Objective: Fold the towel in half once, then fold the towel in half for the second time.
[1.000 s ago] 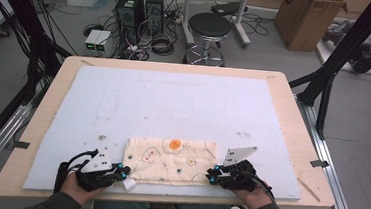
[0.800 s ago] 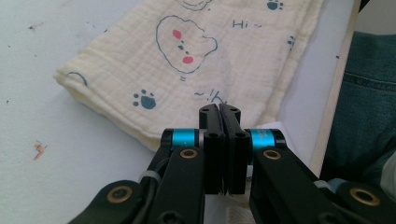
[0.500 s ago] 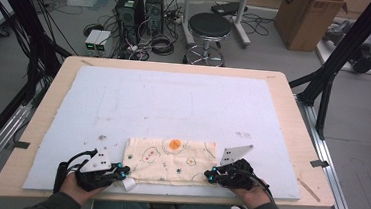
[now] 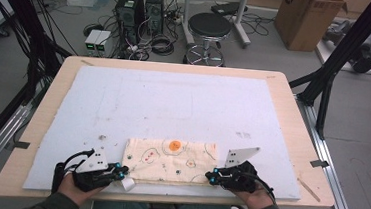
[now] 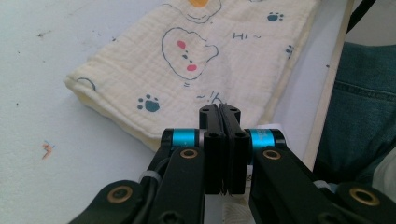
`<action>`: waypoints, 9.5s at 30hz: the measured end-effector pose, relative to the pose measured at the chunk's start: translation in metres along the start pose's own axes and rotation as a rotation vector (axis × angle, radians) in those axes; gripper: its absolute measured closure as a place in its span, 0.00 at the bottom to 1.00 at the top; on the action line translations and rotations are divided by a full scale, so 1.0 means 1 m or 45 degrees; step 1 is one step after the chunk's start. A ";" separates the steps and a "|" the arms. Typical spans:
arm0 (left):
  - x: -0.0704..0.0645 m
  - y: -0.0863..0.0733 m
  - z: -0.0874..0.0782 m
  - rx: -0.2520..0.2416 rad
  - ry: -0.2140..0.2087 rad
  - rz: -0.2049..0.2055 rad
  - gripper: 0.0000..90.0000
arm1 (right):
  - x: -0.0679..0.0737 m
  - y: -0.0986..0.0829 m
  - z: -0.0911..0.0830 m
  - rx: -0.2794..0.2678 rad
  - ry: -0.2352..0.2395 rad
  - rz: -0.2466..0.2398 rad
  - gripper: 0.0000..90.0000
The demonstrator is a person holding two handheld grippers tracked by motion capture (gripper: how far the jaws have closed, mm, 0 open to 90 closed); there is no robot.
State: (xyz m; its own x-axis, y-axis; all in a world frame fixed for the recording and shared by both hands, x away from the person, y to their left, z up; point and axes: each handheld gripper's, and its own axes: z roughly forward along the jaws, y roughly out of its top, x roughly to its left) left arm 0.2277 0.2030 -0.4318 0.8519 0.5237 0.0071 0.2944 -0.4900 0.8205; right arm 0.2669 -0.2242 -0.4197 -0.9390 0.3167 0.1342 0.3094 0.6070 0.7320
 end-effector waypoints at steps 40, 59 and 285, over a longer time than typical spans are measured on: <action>0.043 0.022 0.041 0.011 0.086 -0.135 0.63 | -0.057 0.028 0.034 -0.014 -0.178 0.097 0.53; 0.043 0.015 0.044 0.094 0.111 -0.091 0.54 | -0.056 0.013 0.032 0.061 -0.236 0.023 0.45; 0.152 0.064 0.078 -0.016 0.304 -0.452 0.95 | -0.190 0.065 0.029 -0.068 -0.230 0.535 0.93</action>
State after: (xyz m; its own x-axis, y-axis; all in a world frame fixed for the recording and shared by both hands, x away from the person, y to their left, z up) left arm 0.4103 0.1971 -0.4224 0.5739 0.8058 -0.1460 0.5447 -0.2425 0.8028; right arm 0.4702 -0.2236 -0.4172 -0.6910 0.6522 0.3117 0.6451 0.3618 0.6729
